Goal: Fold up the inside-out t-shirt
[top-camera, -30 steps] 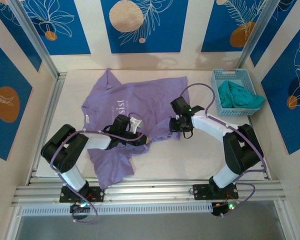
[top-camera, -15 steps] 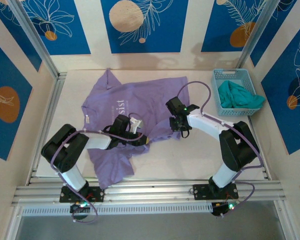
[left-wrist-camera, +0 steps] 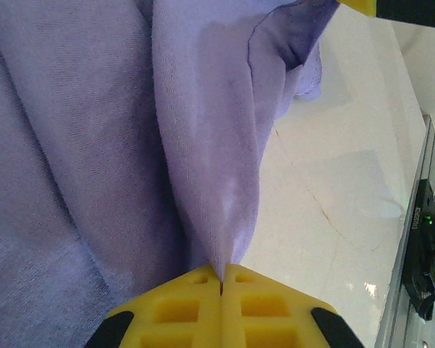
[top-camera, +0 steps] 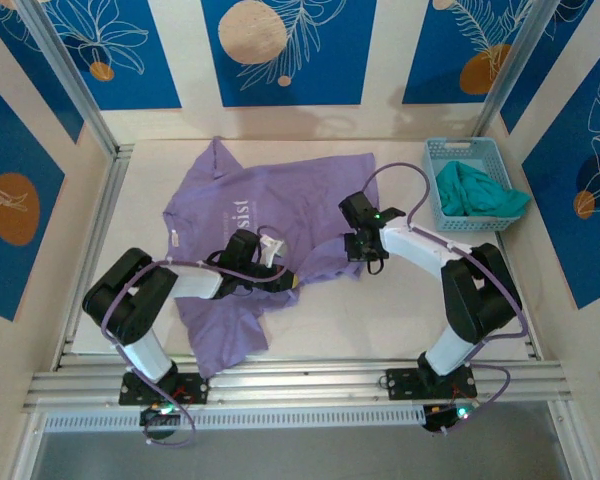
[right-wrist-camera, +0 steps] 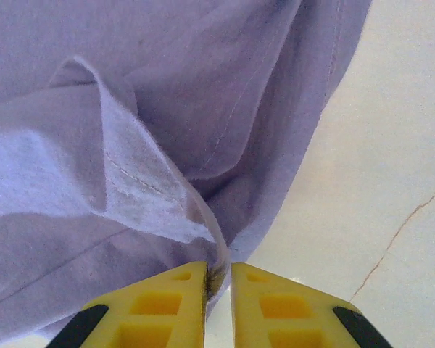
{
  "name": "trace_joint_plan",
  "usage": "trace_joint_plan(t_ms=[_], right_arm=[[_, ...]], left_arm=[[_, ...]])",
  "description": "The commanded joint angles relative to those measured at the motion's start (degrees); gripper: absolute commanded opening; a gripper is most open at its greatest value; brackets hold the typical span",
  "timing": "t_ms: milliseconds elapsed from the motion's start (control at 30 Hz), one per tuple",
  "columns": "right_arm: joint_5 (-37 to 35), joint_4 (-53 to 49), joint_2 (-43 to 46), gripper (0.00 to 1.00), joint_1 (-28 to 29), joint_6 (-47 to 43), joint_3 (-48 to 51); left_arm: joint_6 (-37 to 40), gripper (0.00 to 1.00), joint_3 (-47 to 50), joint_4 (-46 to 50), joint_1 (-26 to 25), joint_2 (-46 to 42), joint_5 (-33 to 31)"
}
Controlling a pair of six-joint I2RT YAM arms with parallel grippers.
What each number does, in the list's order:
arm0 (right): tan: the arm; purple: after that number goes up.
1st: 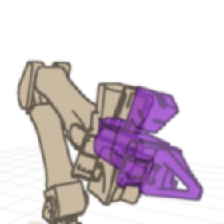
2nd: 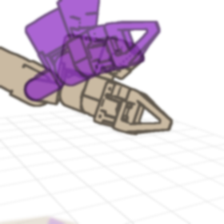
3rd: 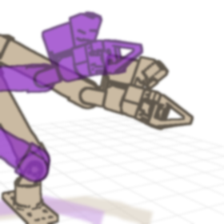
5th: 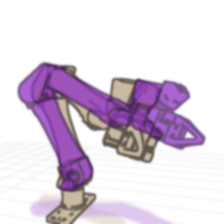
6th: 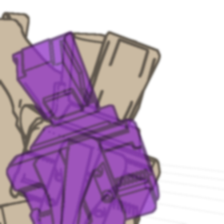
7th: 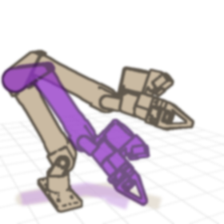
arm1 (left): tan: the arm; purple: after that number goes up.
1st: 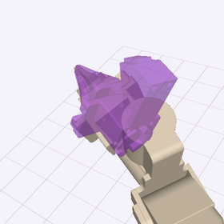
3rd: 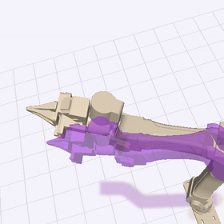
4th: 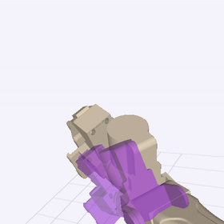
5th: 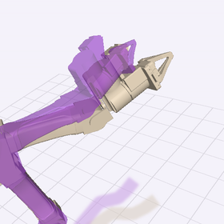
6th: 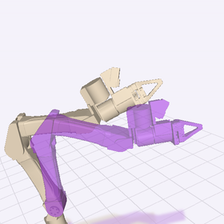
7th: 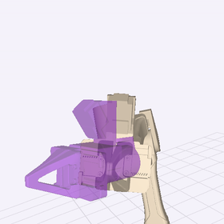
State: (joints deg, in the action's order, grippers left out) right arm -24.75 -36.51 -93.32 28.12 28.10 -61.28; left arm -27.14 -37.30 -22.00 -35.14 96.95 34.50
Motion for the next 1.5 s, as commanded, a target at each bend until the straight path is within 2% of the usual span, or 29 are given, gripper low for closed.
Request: trace_joint_plan(t_ms=[0, 233, 600, 833, 1067, 1200, 1300, 1467], right_arm=[[2.59, 1.09, 0.36, 0.2, -0.07, 0.38, 0.81], [3.1, 1.76, -0.99, 0.25, -0.33, 0.47, 1.01], [4.19, 2.32, -1.95, 0.24, -1.11, 0.47, 1.9], [3.76, 2.14, -1.8, 0.28, -1.74, 0.48, 3.0], [4.58, 3.01, -1.56, 0.17, -2.47, 0.36, 3.44], [6.02, 4.17, 1.51, 0.05, -3.69, -0.27, 4.6], [12.14, 7.86, 7.71, 0.0, -6.31, -2.1, 7.14], [34.74, 17.56, 19.13, 0.0, -14.09, -6.29, 13.44]], left_arm=[[-0.58, 0.0, -0.52, -1.82, -0.2, 0.93, 1.75], [-0.81, 0.0, -0.58, -2.24, -0.18, 1.27, 2.06], [-1.27, 0.0, -0.41, -3.04, -0.21, 1.59, 2.41], [-1.85, 0.0, -0.24, -3.83, -0.24, 1.9, 2.75], [-2.21, 0.0, -0.23, -4.17, -0.22, 2.08, 2.9], [-2.24, 0.0, -0.49, -4.06, -0.56, 2.15, 3.12], [-2.3, 0.0, -0.83, -3.94, -0.83, 2.02, 3.08], [-2.59, 0.0, -1.33, -3.94, -1.04, 2.13, 2.72]])
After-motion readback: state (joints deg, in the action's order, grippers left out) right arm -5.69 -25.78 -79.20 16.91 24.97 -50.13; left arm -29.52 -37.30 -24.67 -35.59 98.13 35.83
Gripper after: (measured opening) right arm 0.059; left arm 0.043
